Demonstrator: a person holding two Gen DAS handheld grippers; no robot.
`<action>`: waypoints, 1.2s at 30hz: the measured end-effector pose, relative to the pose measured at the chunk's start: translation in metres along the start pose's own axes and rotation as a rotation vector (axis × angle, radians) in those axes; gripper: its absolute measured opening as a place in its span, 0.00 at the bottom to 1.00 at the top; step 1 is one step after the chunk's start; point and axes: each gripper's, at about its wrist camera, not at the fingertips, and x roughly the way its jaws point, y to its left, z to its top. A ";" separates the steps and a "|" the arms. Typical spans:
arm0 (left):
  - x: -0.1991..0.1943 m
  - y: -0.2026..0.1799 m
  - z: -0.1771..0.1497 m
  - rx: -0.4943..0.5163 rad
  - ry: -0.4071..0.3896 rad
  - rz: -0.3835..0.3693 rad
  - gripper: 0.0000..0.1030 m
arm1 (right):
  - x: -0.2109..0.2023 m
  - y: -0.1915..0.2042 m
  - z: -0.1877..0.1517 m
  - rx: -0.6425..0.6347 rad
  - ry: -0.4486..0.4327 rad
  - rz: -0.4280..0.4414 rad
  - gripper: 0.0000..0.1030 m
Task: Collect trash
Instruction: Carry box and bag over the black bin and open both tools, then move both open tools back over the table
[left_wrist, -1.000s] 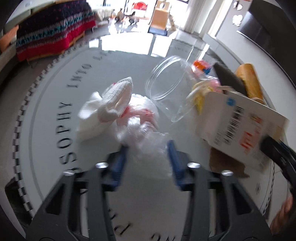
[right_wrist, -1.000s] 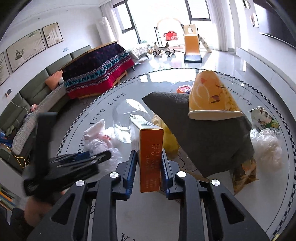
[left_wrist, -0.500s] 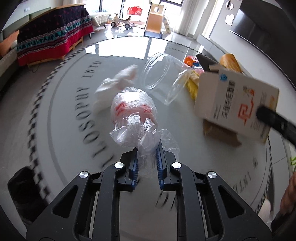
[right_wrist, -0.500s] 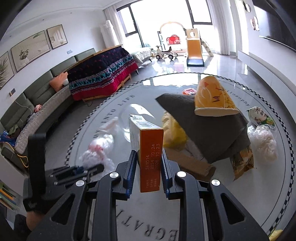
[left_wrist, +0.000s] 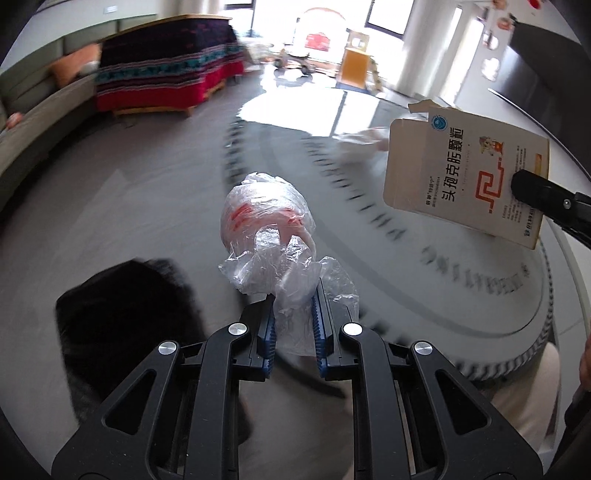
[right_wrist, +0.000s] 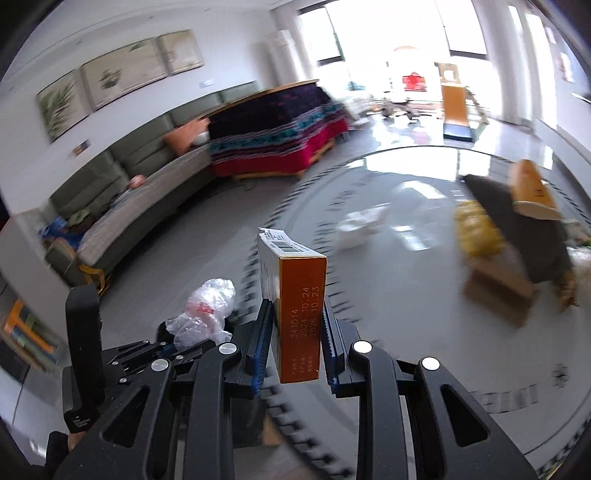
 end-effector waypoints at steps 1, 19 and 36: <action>-0.005 0.010 -0.006 -0.012 -0.001 0.015 0.16 | 0.007 0.016 -0.004 -0.021 0.013 0.026 0.26; -0.033 0.181 -0.109 -0.359 0.061 0.259 0.17 | 0.104 0.188 -0.045 -0.222 0.241 0.237 0.26; -0.051 0.175 -0.103 -0.333 0.016 0.352 0.94 | 0.109 0.176 -0.043 -0.133 0.248 0.239 0.56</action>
